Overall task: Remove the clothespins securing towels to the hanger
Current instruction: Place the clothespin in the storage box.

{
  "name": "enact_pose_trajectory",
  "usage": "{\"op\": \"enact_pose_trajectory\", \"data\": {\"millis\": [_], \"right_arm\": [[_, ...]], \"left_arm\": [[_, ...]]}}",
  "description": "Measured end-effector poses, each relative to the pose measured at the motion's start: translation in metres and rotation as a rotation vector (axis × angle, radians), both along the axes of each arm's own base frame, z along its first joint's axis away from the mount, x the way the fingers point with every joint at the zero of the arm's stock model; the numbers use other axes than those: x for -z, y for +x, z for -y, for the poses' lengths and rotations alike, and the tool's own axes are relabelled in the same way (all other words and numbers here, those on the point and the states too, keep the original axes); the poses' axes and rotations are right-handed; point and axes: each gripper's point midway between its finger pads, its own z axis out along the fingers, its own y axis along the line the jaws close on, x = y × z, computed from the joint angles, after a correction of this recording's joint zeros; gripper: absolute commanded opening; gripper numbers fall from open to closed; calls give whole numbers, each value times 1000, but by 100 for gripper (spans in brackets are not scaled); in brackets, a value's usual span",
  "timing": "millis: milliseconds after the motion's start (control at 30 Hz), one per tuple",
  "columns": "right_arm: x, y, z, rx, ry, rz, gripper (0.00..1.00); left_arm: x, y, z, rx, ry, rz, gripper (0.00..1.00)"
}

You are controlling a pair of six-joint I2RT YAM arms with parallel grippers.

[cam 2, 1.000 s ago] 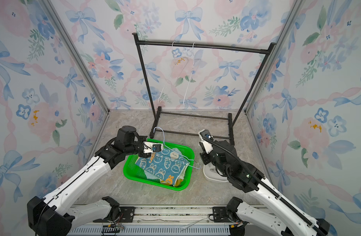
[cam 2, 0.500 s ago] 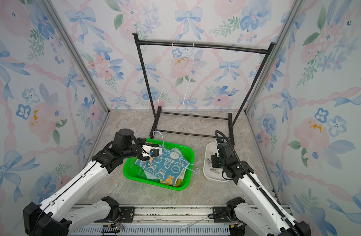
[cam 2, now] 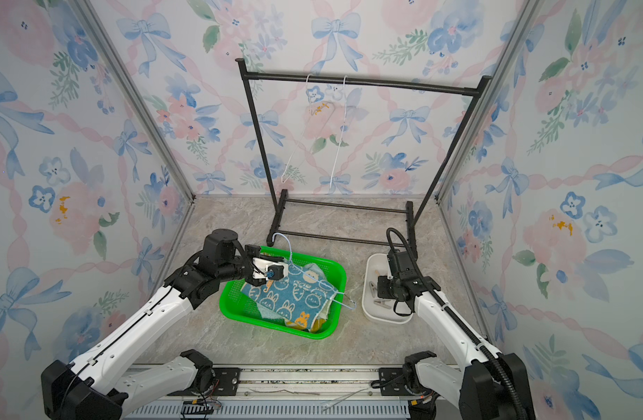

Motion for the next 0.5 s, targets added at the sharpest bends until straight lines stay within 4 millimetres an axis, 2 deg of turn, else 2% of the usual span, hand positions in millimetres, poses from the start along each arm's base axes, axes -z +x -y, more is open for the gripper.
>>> {"op": "enact_pose_trajectory", "data": {"millis": [67,300,500], "right_arm": [[3,0,-1,1,5,-12,47],[-5,2,-3,5,30,19,65],[-31,9,-5,-9,45,95,71]], "left_arm": [[0,0,0,1,2,2,0],[1,0,0,2,2,2,0],[2,0,0,3,3,4,0]]}}
